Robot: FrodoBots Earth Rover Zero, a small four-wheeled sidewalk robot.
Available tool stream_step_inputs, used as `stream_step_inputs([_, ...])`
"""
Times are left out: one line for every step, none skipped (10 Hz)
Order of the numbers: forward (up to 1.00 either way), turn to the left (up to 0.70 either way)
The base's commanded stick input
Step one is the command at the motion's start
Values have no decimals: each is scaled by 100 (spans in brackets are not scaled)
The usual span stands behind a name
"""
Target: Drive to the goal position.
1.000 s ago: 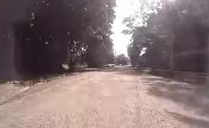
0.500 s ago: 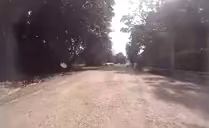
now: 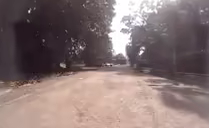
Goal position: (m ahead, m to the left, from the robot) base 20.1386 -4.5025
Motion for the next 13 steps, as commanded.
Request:
stream_step_inputs([70,0])
stream_step_inputs([70,0])
stream_step_inputs([70,0])
stream_step_inputs([70,0])
stream_step_inputs([70,0])
stream_step_inputs([70,0])
stream_step_inputs([70,0])
stream_step_inputs([70,0])
stream_step_inputs([70,0])
stream_step_inputs([70,0])
stream_step_inputs([70,0])
stream_step_inputs([70,0])
stream_step_inputs([70,0])
